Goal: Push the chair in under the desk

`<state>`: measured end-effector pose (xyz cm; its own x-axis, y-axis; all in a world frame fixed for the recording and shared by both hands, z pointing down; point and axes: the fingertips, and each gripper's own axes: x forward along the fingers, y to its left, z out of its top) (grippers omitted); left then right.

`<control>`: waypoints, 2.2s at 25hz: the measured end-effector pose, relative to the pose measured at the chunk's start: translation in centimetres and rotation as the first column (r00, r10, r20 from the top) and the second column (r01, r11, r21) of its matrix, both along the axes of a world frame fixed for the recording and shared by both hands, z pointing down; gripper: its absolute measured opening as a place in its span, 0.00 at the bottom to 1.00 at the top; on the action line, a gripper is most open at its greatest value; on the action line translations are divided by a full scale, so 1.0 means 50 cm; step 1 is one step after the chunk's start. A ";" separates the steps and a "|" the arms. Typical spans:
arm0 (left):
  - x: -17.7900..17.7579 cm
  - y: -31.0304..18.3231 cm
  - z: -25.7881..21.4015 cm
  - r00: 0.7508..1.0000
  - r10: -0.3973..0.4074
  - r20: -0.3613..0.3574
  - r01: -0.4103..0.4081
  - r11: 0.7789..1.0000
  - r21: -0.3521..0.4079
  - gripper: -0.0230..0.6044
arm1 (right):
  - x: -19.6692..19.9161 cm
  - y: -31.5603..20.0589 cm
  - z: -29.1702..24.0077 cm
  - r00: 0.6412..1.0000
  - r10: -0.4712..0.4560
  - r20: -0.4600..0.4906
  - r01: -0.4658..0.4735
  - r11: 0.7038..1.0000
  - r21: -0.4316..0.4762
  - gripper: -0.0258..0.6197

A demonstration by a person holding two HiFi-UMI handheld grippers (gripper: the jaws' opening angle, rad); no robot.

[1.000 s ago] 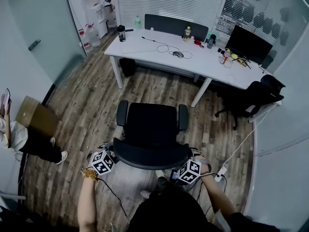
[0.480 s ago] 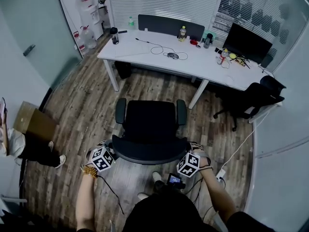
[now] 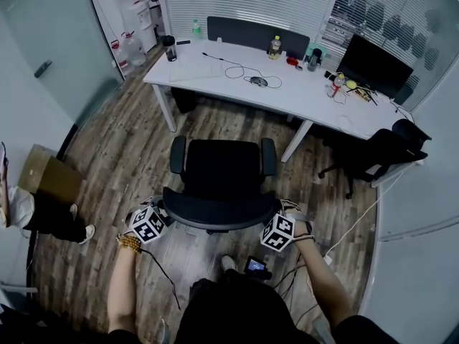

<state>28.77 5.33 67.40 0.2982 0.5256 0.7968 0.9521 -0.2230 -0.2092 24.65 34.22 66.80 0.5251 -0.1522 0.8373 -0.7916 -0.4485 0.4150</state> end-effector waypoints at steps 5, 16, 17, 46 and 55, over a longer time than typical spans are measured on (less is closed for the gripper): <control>0.051 0.008 -0.004 0.999 -0.017 -0.031 0.017 1.000 -0.019 0.40 | 0.055 0.009 -0.002 1.000 -0.002 0.005 0.002 1.000 -0.004 0.39; 0.191 -0.015 -0.008 0.998 0.023 -0.054 -0.024 1.000 -0.014 0.41 | 0.170 -0.022 -0.001 0.999 0.038 0.001 -0.038 0.999 0.006 0.39; 0.205 -0.016 -0.010 0.998 0.031 -0.058 -0.032 0.999 -0.015 0.41 | 0.181 -0.024 -0.003 0.999 0.044 0.006 -0.044 0.999 0.006 0.39; 0.574 -0.129 -0.013 0.981 0.184 -0.067 -0.184 0.983 0.003 0.43 | 0.451 -0.173 -0.005 0.975 0.218 0.032 -0.219 0.976 0.008 0.38; 0.665 -0.125 -0.010 0.983 0.176 -0.052 -0.175 0.984 0.018 0.44 | 0.532 -0.173 -0.003 0.972 0.233 0.006 -0.233 0.972 0.009 0.38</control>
